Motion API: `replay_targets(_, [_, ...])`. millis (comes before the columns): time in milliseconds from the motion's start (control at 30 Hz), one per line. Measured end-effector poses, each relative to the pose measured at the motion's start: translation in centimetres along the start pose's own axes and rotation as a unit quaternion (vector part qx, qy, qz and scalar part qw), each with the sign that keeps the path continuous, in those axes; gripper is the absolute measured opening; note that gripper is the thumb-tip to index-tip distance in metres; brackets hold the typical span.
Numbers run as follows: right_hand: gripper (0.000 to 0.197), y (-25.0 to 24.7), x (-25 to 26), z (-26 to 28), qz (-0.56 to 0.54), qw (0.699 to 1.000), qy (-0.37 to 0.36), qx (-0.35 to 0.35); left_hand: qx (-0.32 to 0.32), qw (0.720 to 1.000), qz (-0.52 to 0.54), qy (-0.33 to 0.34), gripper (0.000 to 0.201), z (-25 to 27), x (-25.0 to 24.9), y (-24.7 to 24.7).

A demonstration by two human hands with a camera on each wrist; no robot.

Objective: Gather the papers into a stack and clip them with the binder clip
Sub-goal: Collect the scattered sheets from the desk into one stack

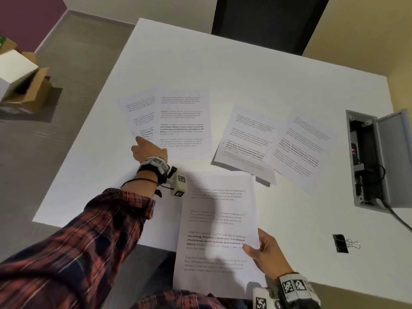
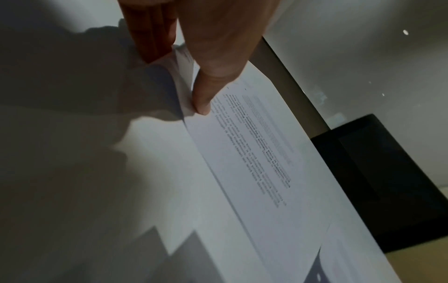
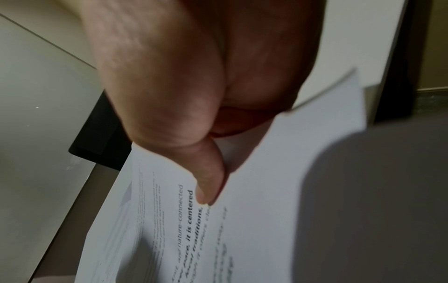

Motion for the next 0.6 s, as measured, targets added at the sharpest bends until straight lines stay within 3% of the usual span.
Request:
replay_targets(167, [0.037,-0.6,0.8,0.2,-0.006,1.000,-0.010,-0.004,0.023,0.993,0.115,-0.010,0.100,-0.8,1.0,0.0])
replay_targets(267, [0.036,-0.8,1.8,0.4,-0.021,1.000,-0.019,-0.011,0.051,0.977,0.201,-0.049,0.093,-1.5,3.1,-0.4])
replay_targets(333, [0.035,-1.0,2.8,0.5,-0.038,0.999,-0.023,-0.027,0.098,0.960,0.258,-0.042,0.077,-1.8,4.0,-0.4])
replay_targets(467, [0.036,-1.6,3.7,-0.1,-0.066,0.995,-0.031,-0.067,0.180,0.895,0.407,-0.034,0.052,0.7,3.7,-2.0])
replay_targets(600, [0.036,-2.9,2.5,-2.1,-0.089,0.988,-0.009,-0.124,0.193,0.875,0.443,-0.010,0.052,3.0,2.2,-4.7])
Point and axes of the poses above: each hand's wrist, its own z-axis away from the middle knuckle, its own y-axis out of the palm, x = y × z, the point moved 8 cm from there along -z, towards the middle knuckle, and after that the axes turned 7 degrees about -x, right-handed, at the moved point
